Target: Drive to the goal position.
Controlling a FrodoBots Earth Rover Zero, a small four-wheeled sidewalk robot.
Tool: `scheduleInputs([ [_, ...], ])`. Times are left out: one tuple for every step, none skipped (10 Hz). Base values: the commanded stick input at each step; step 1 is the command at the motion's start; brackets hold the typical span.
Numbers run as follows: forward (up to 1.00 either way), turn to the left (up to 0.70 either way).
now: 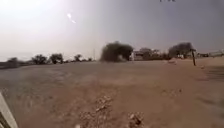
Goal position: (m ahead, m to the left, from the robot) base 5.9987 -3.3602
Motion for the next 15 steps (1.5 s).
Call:
scheduleInputs([
  [0.0,0.0],
  [0.0,0.0],
  [0.0,0.0],
  [0.0,0.0],
  [0.0,0.0],
  [0.0,0.0],
  [0.0,0.5],
  [0.0,0.5],
  [0.0,0.5],
  [0.0,0.5],
  [0.0,0.5],
  [0.0,0.5],
  [0.0,0.5],
  [0.0,0.5],
  [0.0,0.5],
])
